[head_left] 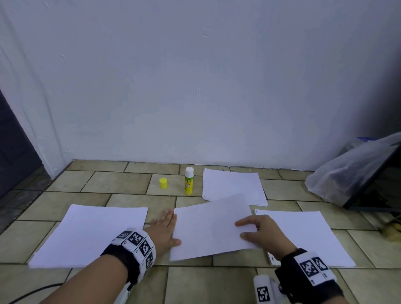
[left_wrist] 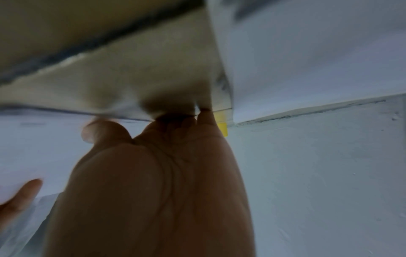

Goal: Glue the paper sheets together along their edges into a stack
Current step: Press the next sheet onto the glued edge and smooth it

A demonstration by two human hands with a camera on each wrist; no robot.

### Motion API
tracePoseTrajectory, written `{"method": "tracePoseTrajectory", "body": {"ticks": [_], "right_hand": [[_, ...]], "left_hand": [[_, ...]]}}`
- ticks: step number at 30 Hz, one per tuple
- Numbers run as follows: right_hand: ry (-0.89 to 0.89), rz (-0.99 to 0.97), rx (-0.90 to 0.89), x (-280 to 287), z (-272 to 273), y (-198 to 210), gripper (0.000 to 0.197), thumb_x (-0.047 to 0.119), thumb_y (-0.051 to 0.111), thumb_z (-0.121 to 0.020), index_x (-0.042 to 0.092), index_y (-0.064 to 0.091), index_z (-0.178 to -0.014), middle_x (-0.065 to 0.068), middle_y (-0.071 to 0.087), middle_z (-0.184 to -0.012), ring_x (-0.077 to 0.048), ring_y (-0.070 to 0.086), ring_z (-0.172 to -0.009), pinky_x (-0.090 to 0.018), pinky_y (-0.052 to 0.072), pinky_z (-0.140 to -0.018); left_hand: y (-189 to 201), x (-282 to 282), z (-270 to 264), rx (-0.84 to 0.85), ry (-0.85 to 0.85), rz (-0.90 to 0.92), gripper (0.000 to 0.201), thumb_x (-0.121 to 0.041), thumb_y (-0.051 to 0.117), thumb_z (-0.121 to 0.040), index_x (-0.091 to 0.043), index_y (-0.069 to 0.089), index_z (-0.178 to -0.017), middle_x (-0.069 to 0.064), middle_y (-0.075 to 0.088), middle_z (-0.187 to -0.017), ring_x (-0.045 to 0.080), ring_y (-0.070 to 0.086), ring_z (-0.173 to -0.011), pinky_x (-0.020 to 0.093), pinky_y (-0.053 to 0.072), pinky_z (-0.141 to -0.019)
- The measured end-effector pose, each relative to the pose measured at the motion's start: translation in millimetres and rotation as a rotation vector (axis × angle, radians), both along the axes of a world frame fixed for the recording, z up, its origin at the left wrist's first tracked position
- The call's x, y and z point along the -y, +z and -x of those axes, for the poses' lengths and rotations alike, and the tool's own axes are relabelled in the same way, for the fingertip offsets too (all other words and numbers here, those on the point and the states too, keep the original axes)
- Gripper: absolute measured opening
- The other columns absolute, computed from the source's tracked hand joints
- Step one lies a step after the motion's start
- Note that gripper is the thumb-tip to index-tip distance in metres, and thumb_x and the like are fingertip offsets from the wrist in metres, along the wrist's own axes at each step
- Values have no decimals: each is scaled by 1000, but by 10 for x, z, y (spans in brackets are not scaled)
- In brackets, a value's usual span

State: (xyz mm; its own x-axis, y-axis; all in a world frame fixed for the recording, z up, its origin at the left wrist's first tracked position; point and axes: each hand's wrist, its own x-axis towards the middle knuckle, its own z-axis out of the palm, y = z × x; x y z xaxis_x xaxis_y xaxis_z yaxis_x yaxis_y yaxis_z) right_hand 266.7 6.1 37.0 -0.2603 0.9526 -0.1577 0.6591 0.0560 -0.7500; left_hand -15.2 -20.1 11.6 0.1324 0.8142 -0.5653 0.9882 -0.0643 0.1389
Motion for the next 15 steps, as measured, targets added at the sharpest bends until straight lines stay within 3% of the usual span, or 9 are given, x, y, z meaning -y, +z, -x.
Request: {"method": "tracePoseTrajectory", "body": {"ticks": [2, 5, 9, 12, 15], "right_hand": [[-30, -17, -25, -43, -58, 40, 29, 2, 69, -79, 28, 71, -93, 6, 67, -106, -1, 59, -89, -7, 42, -72], [-39, -9, -62, -105, -199, 159, 32, -1, 67, -80, 28, 72, -90, 9, 67, -102, 2, 59, -82, -10, 41, -67], [-187, -56, -185, -202, -401, 359, 32, -10, 61, -82, 19, 70, -92, 2, 64, -91, -8, 53, -60, -14, 43, -48], [-309, -119, -190, -380, -459, 384, 34, -13, 57, -81, 16, 70, -95, -8, 62, -91, -15, 50, -61, -24, 42, -53], [-385, -161, -93, -643, -363, 387, 37, -12, 54, -80, 12, 68, -104, -8, 60, -82, -15, 48, -57, -21, 41, -53]], "left_hand": [[-13, 4, 0, -24, -9, -15, 78, -39, 35, -103, -2, -15, -150, 12, -24, -158, 22, -19, -147, 40, -1, -119], [3, 11, -16, -58, -12, -29, 80, -39, 38, -102, -3, -15, -150, 12, -23, -158, 22, -17, -147, 40, 0, -119], [52, -22, -53, -95, -16, -13, 81, -38, 41, -101, -3, -13, -151, 12, -20, -159, 22, -13, -148, 40, 4, -119], [53, -51, -74, -134, -13, 3, 82, -39, 42, -101, -4, -12, -151, 11, -20, -159, 22, -13, -148, 40, 5, -119], [27, -84, -85, -162, -7, 6, 83, -39, 44, -100, -4, -12, -151, 11, -20, -159, 22, -13, -148, 40, 7, -120]]}}
